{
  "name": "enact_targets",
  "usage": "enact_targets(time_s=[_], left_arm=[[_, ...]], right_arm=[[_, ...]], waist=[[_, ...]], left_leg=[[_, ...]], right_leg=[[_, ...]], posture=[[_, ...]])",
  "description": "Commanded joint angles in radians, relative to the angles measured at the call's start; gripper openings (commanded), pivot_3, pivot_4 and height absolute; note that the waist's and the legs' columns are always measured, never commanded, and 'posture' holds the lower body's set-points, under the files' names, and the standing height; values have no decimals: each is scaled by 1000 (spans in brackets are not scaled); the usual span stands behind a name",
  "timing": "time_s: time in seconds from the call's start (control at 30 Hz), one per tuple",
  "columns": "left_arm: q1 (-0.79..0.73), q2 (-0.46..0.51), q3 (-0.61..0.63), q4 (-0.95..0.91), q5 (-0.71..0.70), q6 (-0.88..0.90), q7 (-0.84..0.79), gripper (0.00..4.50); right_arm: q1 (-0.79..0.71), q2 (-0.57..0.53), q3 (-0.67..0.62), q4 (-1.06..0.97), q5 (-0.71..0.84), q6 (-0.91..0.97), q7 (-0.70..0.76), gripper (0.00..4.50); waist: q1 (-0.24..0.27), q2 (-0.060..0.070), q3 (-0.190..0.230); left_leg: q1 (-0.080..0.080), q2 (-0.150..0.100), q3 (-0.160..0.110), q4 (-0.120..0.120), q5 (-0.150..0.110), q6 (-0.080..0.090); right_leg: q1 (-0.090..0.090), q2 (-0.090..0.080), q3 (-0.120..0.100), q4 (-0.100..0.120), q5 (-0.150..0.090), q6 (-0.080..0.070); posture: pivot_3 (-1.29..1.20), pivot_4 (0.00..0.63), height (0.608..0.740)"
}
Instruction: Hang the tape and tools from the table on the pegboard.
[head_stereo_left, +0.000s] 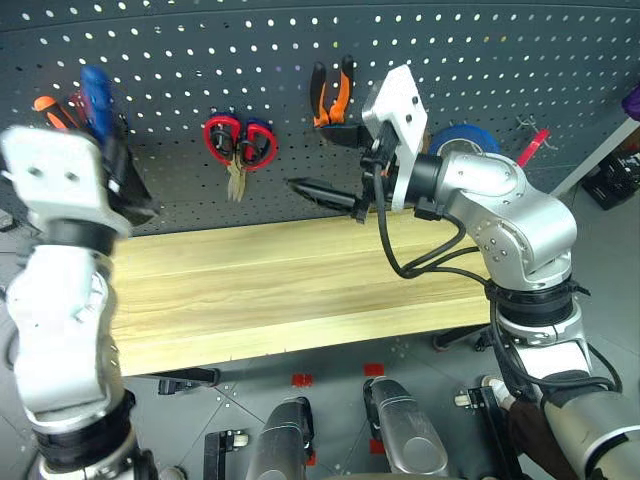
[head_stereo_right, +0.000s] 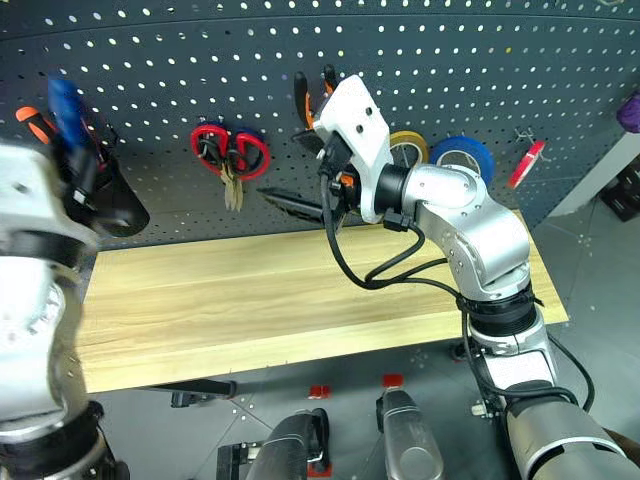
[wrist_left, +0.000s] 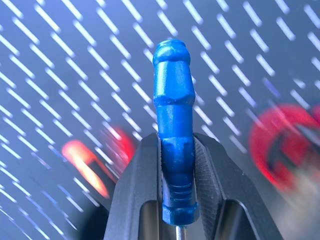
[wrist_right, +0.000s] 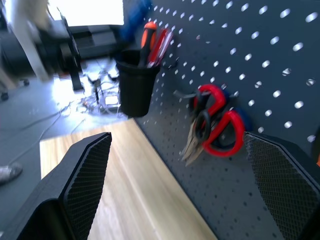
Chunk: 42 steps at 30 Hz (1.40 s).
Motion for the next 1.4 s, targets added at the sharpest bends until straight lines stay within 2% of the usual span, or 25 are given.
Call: enact_targets(time_s=[0.03,0.17,0.33,0.63,0.7,0.97,1.2,1.27,1.33,1.4], left_arm=[[-81,63,53,92,11,-62,2,542],[-166,92,29,275,28,-194,12,542],[-225,45,-28,507,53,-381,49,542],[-141,1,-15,618,87,-517,139,542],[-122,-10,-6,602,79,-521,152,1268],[-65,-44,23,501,78,-466,208,3711],[-28,-93,4,185,33,-246,209,3711],[95,-125,-37,74,-27,-178,132,3711],[213,-165,-28,-7,-52,-107,118,3711],[264,-180,-18,-45,-46,-70,122,3711]], right_arm=[[-25,5,-26,-10,15,-14,-18,4500],[-40,32,-12,8,11,-35,-34,4500],[-78,89,14,36,10,-65,-36,4500],[-91,126,20,44,22,-72,-32,4500],[-92,128,19,43,26,-69,-31,4500],[-86,125,27,45,29,-70,-25,4500],[-15,82,0,-15,63,-62,-3,4500],[71,36,37,-60,20,-89,-10,4500],[160,2,81,-102,-15,-115,-17,4500],[211,-10,101,-119,-31,-140,-21,4500]], waist=[[-1,0,-1],[-4,0,-1],[-15,0,-2],[-57,-3,-14],[-62,-3,-17],[-72,-3,-31],[-81,-3,-57],[-83,0,-72],[-86,8,-91],[-86,7,-93]], left_leg=[[0,0,0,0,0,0],[0,0,0,0,0,0],[0,0,1,0,1,-2],[0,-1,0,0,1,-2],[0,0,0,0,1,-2],[-1,-1,0,0,1,-2],[-2,-1,-1,0,1,-1],[-2,-1,-1,-1,1,-1],[0,-1,-1,-3,0,0],[6,-1,0,-3,-2,2]], right_leg=[[0,0,0,0,0,0],[0,0,0,1,0,0],[-3,0,0,2,0,0],[-4,0,0,3,1,-1],[-4,0,0,3,1,-1],[-4,0,0,4,1,-1],[-4,0,0,3,1,-1],[-4,0,0,3,1,-1],[-2,0,0,3,0,-1],[2,0,1,2,0,0]], posture=[[-264,186,740],[-261,181,740],[-269,182,740],[-270,184,740],[-269,184,740],[-265,176,740],[-246,156,740],[-241,149,740],[-234,141,740],[-223,136,740]])
